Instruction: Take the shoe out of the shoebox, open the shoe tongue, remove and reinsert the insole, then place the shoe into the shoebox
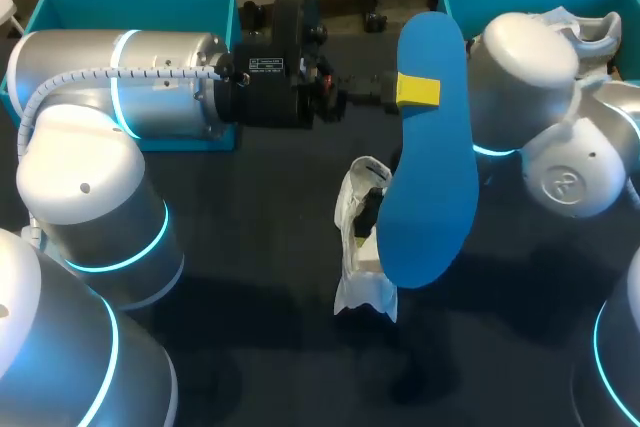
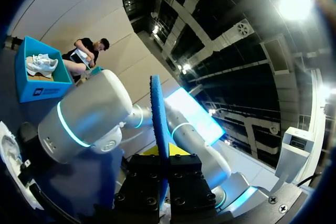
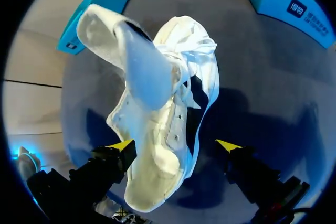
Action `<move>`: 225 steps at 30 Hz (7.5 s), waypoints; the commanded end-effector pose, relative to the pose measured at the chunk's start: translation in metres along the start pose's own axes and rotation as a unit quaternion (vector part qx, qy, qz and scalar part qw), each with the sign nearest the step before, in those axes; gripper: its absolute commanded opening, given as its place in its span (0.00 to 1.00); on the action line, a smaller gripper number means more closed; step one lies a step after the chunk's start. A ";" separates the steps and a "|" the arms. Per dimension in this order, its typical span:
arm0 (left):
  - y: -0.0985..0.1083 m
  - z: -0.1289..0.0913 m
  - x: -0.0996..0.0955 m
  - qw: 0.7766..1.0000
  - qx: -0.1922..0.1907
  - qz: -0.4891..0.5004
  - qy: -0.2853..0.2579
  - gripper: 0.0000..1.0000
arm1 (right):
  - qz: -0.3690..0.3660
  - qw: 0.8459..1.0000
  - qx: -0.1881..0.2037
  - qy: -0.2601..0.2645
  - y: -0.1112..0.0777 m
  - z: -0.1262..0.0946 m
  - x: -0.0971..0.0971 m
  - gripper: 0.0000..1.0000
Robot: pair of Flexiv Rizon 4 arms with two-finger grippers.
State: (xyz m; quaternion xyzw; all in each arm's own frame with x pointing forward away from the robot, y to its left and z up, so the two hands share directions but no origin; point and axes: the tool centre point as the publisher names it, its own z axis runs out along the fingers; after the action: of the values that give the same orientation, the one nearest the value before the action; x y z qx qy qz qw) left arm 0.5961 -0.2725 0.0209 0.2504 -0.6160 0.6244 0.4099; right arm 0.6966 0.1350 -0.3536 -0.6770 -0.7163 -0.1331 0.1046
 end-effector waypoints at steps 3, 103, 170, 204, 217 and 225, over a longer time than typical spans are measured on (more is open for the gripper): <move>0.002 0.001 0.000 1.000 0.002 0.000 0.000 0.00 | -0.024 0.999 -0.011 0.039 -0.010 -0.020 -0.009 1.00; 0.002 0.001 0.000 1.000 0.002 0.000 0.000 0.00 | 0.031 0.847 -0.096 0.521 0.051 -0.232 -0.012 1.00; -0.012 -0.063 -0.066 0.731 -0.182 0.655 -0.068 0.00 | 0.047 0.853 -0.085 0.513 0.052 -0.228 -0.003 1.00; 0.040 -0.095 -0.129 0.245 -0.142 0.956 -0.075 0.00 | 0.047 0.853 -0.085 0.513 0.052 -0.228 -0.003 1.00; 0.041 -0.096 -0.140 0.220 -0.135 0.963 -0.072 0.00 | 0.047 0.853 -0.085 0.513 0.052 -0.228 -0.003 1.00; 0.039 -0.094 -0.152 0.190 -0.141 0.969 -0.068 0.00 | 0.046 0.855 -0.080 0.511 0.052 -0.228 0.003 1.00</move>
State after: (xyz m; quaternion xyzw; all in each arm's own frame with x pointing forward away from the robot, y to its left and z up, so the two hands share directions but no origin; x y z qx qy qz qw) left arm 0.6605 -0.2025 -0.1324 -0.5651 -0.4829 0.4152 -0.5244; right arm 0.7408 0.0602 -0.1357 -0.5501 -0.5161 -0.5145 0.4078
